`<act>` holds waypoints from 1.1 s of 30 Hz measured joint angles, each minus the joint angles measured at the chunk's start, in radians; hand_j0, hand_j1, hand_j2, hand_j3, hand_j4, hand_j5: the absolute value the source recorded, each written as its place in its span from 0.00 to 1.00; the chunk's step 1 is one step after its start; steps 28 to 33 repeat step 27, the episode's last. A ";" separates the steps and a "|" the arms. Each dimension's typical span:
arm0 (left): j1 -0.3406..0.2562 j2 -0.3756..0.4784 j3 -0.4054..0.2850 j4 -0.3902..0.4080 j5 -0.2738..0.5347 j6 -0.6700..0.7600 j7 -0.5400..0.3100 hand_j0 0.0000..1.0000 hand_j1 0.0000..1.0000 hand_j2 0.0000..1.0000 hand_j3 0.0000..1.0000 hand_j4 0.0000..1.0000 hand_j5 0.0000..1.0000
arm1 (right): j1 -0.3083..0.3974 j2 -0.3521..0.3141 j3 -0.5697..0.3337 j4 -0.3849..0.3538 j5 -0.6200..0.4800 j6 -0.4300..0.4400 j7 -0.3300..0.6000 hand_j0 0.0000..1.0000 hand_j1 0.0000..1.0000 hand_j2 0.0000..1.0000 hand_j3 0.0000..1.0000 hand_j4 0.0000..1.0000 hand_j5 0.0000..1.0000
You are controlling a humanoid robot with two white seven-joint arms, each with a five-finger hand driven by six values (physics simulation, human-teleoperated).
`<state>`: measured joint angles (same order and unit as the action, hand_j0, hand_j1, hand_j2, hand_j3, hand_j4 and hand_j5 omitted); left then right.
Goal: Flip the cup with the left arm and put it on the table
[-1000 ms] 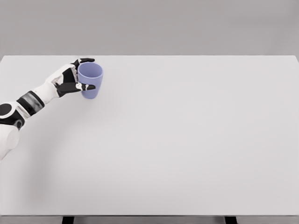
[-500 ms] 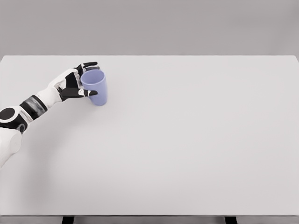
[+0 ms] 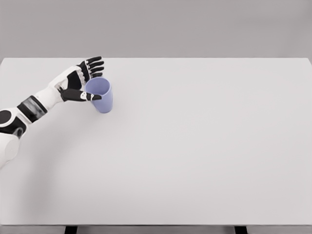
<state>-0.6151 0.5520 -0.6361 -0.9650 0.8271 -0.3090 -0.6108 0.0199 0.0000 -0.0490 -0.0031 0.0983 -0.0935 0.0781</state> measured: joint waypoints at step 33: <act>0.066 0.238 0.074 -0.077 -0.246 -0.250 0.000 1.00 1.00 1.00 1.00 1.00 1.00 | 0.002 0.000 0.000 0.000 0.000 0.000 0.000 1.00 1.00 1.00 1.00 1.00 1.00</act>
